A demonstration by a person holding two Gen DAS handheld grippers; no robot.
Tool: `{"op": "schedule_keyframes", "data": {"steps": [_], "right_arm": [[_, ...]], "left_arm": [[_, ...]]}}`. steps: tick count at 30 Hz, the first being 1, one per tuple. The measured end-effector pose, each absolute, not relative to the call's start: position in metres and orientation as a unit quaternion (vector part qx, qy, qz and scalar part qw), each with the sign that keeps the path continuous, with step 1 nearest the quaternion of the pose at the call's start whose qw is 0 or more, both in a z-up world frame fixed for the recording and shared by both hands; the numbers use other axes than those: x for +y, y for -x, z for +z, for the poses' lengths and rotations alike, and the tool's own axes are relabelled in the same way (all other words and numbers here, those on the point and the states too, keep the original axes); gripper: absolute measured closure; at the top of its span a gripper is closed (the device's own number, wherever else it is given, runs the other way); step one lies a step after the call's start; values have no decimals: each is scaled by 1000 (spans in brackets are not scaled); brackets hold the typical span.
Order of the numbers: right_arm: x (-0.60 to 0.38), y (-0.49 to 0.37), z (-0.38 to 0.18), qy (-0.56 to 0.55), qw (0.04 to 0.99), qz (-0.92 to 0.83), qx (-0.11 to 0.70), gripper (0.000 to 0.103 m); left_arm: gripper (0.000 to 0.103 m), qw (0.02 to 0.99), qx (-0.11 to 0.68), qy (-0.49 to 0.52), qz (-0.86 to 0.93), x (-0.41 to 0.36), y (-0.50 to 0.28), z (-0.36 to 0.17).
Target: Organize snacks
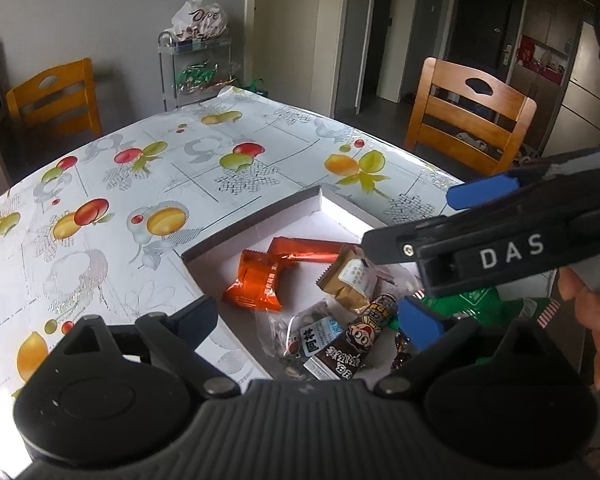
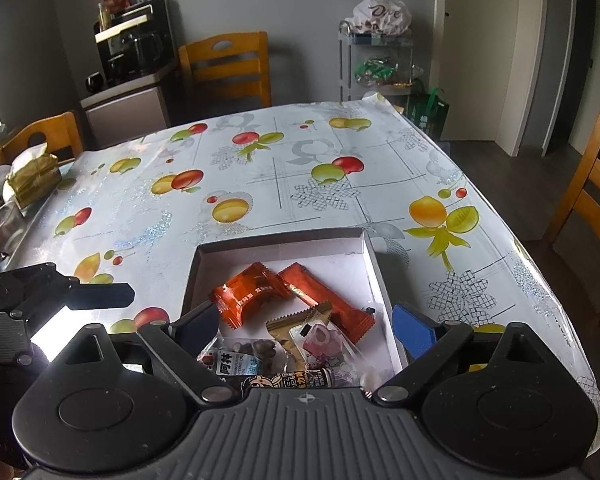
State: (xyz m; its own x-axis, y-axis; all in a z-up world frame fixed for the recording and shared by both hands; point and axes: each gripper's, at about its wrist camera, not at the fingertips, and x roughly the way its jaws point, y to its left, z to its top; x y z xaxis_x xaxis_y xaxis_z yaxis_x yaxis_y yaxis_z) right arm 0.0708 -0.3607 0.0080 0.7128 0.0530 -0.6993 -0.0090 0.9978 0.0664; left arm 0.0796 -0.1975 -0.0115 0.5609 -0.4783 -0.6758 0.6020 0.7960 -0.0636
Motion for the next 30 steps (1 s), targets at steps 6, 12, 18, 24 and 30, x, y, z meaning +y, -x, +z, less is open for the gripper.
{"op": "schedule_keyframes", "data": {"steps": [6, 12, 18, 24, 30], "right_arm": [[-357, -68, 10, -27, 926, 15, 377, 9], [-356, -65, 10, -29, 926, 11, 376, 8], [-357, -62, 10, -30, 926, 9, 376, 7], [-358, -57, 11, -33, 927, 6, 374, 7], [-361, -54, 12, -34, 928, 3, 371, 7]], "left_arm": [[5, 878, 353, -90, -311, -197, -77, -10], [5, 877, 349, -97, -317, -198, -74, -9], [5, 876, 343, -101, -323, -200, -70, -9], [5, 877, 336, -106, -325, -202, -66, -7], [5, 883, 324, -110, -322, -203, -62, -5]]}}
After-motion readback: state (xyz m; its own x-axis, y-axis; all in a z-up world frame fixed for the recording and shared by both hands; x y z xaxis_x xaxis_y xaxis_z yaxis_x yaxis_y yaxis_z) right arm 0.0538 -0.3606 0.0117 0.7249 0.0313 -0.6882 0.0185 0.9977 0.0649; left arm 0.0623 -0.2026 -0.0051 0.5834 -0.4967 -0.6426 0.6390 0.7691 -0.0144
